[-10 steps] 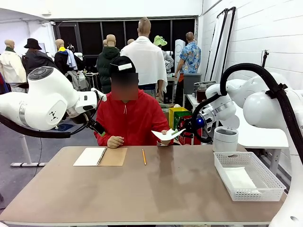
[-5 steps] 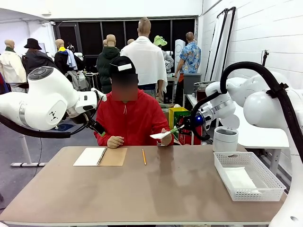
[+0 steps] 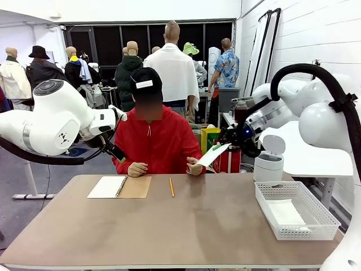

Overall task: Sort the paper based on its condition.
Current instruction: If a person hands you a paper, place it in the Organizing basket , and if it's crumpled, put it in the Trash can.

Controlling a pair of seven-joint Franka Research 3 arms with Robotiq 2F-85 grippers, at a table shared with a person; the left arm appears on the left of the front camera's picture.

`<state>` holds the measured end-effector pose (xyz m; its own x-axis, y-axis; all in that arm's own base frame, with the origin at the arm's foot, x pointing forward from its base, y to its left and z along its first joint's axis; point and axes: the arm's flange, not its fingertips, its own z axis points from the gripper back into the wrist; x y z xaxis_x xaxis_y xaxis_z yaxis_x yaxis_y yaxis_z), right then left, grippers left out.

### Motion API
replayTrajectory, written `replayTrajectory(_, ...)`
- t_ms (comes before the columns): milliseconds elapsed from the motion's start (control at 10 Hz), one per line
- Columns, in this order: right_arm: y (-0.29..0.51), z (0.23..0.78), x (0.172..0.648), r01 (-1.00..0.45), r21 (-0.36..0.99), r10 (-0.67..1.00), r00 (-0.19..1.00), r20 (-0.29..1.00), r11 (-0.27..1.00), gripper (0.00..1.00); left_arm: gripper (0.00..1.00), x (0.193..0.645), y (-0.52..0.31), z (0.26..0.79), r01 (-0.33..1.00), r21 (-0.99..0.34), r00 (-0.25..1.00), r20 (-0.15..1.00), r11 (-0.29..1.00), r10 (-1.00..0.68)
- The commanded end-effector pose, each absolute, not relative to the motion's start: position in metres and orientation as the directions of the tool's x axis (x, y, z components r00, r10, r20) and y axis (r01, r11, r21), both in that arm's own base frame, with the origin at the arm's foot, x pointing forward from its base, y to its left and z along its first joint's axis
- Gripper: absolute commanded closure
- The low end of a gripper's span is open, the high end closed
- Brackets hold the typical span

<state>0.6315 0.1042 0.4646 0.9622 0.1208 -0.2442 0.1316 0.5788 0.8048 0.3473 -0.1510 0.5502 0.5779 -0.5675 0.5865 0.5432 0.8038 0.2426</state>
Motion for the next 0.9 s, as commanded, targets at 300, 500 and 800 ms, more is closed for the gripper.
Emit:
replayTrajectory(300,0.036,0.493,0.582,-0.078,0.515,0.077,0.997,0.022,0.854,1.00,0.00,0.347,-0.151,0.550,0.543,0.244,0.577,0.586,0.803,-0.568)
replayTrajectory(500,0.025,0.497,0.576,-0.001,0.406,-0.030,0.997,0.070,0.914,1.00,0.00,0.347,-0.151,0.550,0.543,0.244,0.577,0.586,0.803,-0.568)
replayTrajectory(800,0.017,0.511,0.589,-0.067,0.459,0.052,0.998,0.047,0.886,1.00,0.00,0.347,-0.151,0.550,0.543,0.244,0.577,0.586,0.803,-0.568)
